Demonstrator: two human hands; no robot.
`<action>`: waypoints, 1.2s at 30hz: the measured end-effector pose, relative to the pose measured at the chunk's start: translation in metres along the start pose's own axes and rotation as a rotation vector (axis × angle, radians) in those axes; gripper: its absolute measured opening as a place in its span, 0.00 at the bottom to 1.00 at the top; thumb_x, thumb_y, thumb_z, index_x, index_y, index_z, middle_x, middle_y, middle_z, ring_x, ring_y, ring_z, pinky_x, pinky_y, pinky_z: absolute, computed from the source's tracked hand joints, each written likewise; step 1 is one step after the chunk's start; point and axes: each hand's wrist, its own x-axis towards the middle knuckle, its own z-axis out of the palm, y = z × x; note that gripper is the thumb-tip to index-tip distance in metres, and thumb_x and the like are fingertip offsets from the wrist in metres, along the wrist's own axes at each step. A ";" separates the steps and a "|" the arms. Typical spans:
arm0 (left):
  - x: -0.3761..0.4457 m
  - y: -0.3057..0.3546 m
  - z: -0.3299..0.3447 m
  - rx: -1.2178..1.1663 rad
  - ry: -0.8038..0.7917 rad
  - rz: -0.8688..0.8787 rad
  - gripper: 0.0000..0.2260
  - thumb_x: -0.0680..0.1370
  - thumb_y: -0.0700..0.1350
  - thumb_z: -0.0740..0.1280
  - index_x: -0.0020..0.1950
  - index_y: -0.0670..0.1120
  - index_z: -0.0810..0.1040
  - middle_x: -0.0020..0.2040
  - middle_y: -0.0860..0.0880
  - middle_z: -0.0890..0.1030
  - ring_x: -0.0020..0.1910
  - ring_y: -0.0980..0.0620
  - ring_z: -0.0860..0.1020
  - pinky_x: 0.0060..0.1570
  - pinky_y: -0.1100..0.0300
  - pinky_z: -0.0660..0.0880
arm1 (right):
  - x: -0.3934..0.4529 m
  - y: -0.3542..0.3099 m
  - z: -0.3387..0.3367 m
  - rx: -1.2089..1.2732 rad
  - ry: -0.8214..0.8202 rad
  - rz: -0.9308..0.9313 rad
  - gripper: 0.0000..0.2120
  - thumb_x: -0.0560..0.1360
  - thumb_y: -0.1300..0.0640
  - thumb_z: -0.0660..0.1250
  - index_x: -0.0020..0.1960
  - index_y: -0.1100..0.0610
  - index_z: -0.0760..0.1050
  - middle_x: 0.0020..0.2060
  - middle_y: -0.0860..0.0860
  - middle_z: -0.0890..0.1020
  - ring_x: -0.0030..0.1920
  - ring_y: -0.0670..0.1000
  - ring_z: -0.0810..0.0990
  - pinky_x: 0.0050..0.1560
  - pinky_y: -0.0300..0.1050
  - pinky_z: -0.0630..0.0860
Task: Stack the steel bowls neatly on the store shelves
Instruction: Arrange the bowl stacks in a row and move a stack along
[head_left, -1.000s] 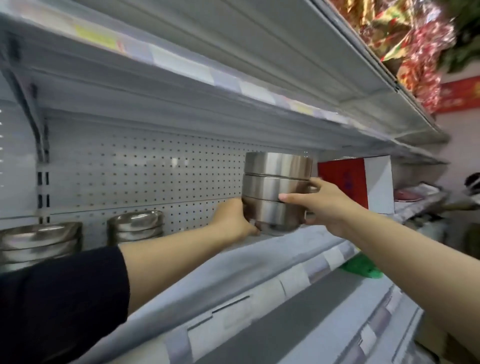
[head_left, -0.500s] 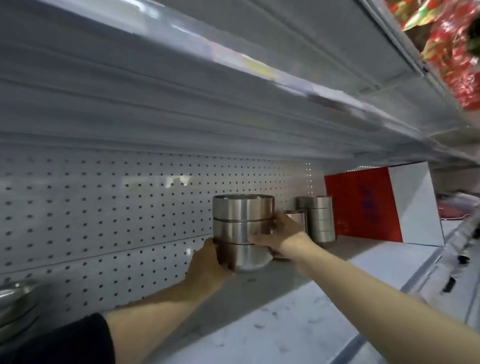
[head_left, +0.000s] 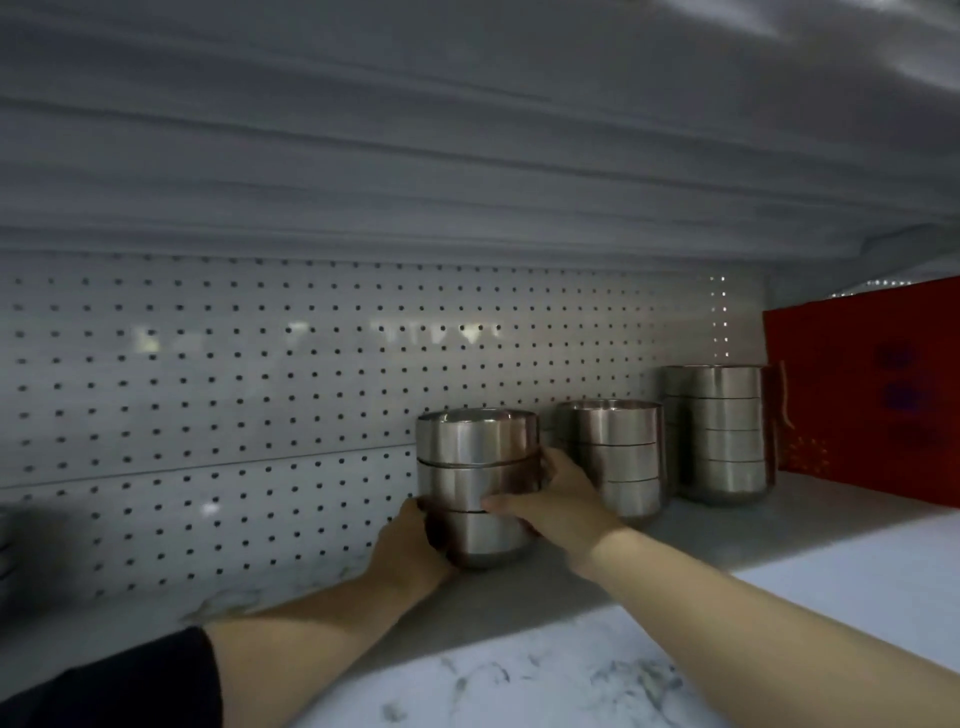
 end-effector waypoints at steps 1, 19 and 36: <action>0.001 0.001 0.001 0.015 0.002 -0.021 0.26 0.73 0.45 0.69 0.69 0.45 0.65 0.64 0.46 0.75 0.63 0.48 0.74 0.59 0.61 0.69 | 0.001 0.003 0.002 0.004 0.000 0.001 0.30 0.62 0.58 0.79 0.58 0.47 0.68 0.49 0.42 0.77 0.47 0.40 0.75 0.45 0.32 0.74; 0.011 0.013 0.009 0.094 -0.032 -0.146 0.25 0.69 0.41 0.74 0.64 0.44 0.71 0.61 0.45 0.77 0.60 0.47 0.75 0.61 0.57 0.72 | 0.009 0.011 -0.004 -0.122 0.036 -0.014 0.45 0.66 0.55 0.77 0.75 0.56 0.56 0.70 0.54 0.69 0.68 0.55 0.69 0.67 0.47 0.67; -0.143 -0.093 -0.239 0.403 0.122 -0.121 0.18 0.73 0.42 0.70 0.63 0.45 0.76 0.61 0.48 0.78 0.60 0.50 0.77 0.61 0.61 0.73 | -0.077 -0.101 0.142 -0.699 -0.268 -0.463 0.15 0.70 0.47 0.73 0.51 0.45 0.69 0.53 0.45 0.73 0.51 0.45 0.72 0.45 0.38 0.68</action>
